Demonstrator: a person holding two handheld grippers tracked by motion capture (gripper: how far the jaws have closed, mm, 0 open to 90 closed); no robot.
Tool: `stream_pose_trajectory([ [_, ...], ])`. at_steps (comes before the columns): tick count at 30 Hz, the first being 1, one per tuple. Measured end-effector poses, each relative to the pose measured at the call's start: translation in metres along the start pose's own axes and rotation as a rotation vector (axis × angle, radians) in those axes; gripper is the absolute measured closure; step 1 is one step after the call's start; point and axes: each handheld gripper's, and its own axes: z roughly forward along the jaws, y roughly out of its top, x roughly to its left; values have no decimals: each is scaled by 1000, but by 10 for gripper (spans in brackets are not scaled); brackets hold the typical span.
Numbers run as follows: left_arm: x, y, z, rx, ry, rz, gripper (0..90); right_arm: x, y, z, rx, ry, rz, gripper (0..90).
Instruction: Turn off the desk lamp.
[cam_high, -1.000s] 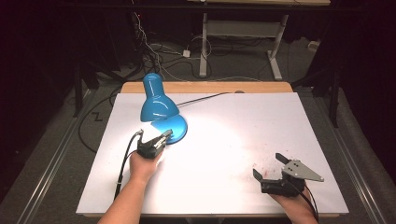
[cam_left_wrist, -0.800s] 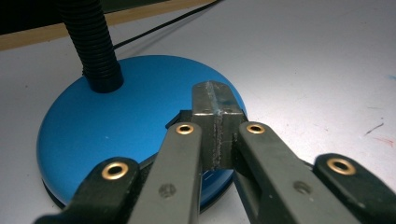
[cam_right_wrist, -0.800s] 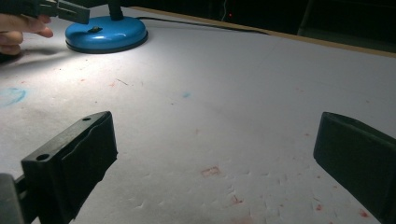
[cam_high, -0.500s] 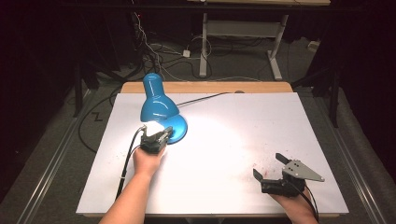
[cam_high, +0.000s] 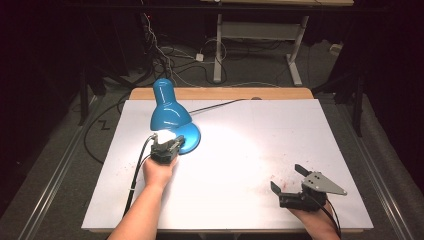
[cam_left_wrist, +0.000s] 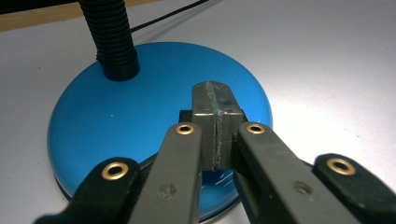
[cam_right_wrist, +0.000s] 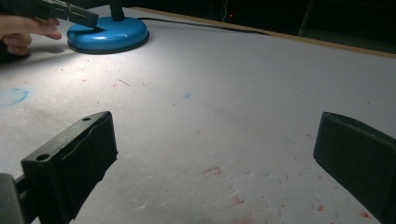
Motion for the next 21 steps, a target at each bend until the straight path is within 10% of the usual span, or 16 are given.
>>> stream_pose_trajectory([
  [21, -1, 0, 1, 4, 18, -2, 881, 1, 1, -1, -3, 5, 0, 1],
])
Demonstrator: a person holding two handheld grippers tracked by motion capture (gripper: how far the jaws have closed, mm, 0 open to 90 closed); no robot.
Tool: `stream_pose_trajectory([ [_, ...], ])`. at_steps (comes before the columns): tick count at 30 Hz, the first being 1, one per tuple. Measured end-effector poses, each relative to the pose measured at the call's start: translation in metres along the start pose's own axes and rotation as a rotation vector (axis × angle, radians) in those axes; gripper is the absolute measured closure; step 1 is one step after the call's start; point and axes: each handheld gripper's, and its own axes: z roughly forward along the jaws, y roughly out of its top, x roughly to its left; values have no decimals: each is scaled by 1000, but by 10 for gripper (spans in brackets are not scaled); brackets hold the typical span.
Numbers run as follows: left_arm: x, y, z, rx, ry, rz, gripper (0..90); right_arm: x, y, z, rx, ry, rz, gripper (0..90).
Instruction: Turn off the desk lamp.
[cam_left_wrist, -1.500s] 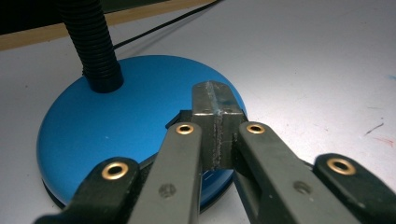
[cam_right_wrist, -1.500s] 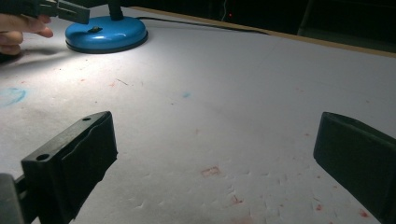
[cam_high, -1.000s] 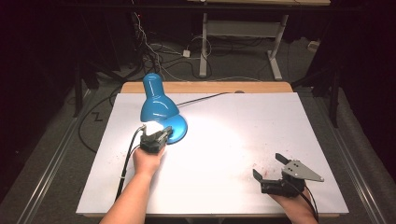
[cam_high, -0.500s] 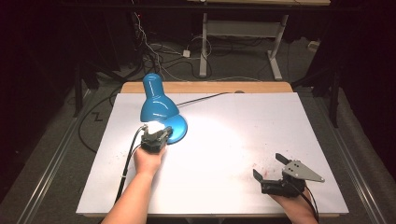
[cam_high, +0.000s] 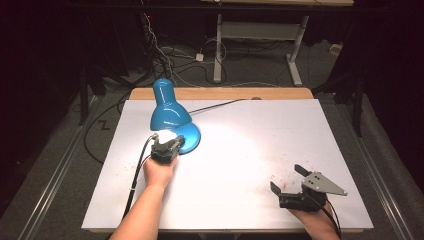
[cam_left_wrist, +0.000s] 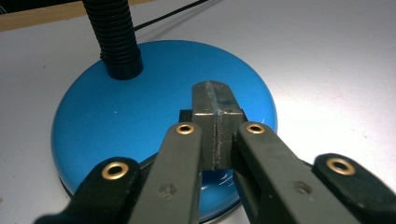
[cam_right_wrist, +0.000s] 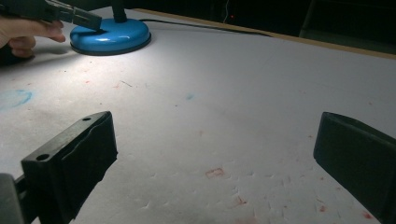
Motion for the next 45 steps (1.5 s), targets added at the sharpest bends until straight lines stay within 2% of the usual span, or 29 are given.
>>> stream_pose_trajectory([
  [22, 0, 0, 1, 3, 12, 2, 881, 2, 0, 0, 2, 1, -3, 2],
  [23, 0, 0, 1, 8, 16, 0, 881, 2, 0, 0, 3, 3, -6, 2],
  [24, 1, 0, 2, 9, 33, -29, 881, 2, 0, 0, 4, 3, -6, 2],
  [25, 4, 0, 2, 9, 27, -56, 881, 2, 0, 0, 4, 3, -6, 2],
  [26, 4, 0, 2, 8, 26, -60, 881, 2, 0, 0, 4, 2, -7, 2],
  [30, 3, 0, 2, 10, 31, -44, 881, 2, 0, 0, 2, 2, -7, 2],
  [36, 4, 0, 1, 8, 17, -56, 881, 2, 1, 1, 1, -1, -3, 2],
  [45, 5, 1, -2, -5, -2, -47, 882, 1, 1, 1, 1, -3, -3, 1],
])
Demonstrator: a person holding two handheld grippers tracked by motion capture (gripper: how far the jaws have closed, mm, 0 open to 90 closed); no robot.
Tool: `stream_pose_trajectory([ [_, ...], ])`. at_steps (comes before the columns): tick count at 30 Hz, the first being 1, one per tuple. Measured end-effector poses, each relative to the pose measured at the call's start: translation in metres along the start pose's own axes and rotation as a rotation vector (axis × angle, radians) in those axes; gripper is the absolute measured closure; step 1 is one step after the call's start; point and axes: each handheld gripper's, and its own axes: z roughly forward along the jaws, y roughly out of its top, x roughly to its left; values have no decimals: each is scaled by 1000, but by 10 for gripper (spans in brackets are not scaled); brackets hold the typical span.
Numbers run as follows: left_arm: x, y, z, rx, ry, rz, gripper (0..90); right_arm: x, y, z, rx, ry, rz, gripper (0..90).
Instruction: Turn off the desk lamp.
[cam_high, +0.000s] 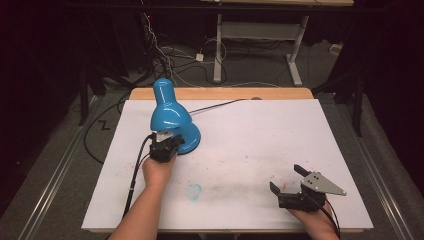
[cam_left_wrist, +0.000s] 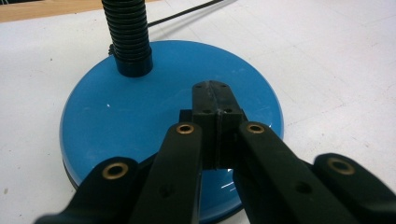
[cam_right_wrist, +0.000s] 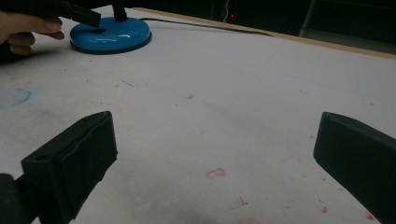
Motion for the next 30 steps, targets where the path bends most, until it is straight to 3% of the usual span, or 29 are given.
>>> stream_pose_trajectory([
  [11, -5, 0, -9, -19, -38, -1, 881, -1, 1, -2, -8, -2, 2, 2],
  [15, -5, -5, -25, -48, -100, -22, 881, -3, 0, -2, -5, -8, 6, 2],
  [16, -4, -7, -29, -37, -104, -2, 881, -3, 0, -3, -5, -9, 6, 2],
  [21, -7, -16, -50, -35, -137, 22, 881, -5, 0, -3, -6, -17, 8, 2],
  [30, -14, -39, -84, -43, -158, 63, 881, -5, -2, -3, 3, -22, 10, 2],
])
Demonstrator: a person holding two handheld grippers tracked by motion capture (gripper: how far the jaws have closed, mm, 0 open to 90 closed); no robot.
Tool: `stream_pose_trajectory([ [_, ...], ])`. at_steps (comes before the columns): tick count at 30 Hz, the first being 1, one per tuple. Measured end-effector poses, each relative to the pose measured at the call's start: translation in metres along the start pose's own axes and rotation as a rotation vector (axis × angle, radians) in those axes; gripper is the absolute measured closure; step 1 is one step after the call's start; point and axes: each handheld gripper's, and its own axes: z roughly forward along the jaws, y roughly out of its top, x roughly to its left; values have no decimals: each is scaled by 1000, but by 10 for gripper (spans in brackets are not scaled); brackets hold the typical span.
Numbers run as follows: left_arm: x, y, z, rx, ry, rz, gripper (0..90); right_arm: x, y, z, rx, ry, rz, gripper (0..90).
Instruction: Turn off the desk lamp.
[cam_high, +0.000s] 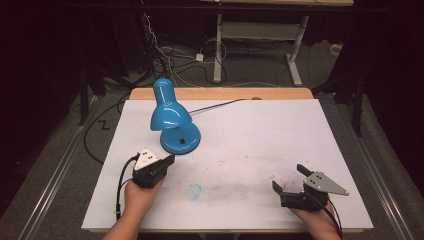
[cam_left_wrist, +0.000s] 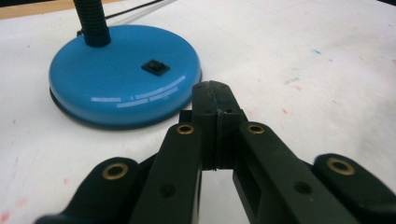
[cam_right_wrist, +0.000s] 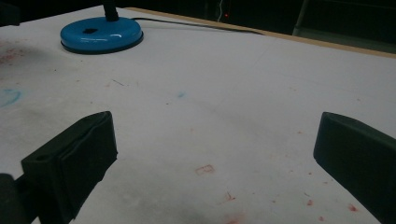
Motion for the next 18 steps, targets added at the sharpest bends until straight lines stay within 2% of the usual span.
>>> stream_pose_trajectory([
  [3, -7, -12, -18, -9, -9, 6, 880, -1, 0, -1, 0, -3, -1, 1],
  [5, -8, -15, -23, -10, -8, 7, 880, -1, 0, -1, -1, -3, -2, 2],
  [11, -16, -26, -45, -15, 18, 46, 880, 0, -1, -2, 2, 1, -4, 2],
  [18, -15, -28, -39, 5, -3, 49, 878, 1, 2, -4, -9, -11, -7, 2],
])
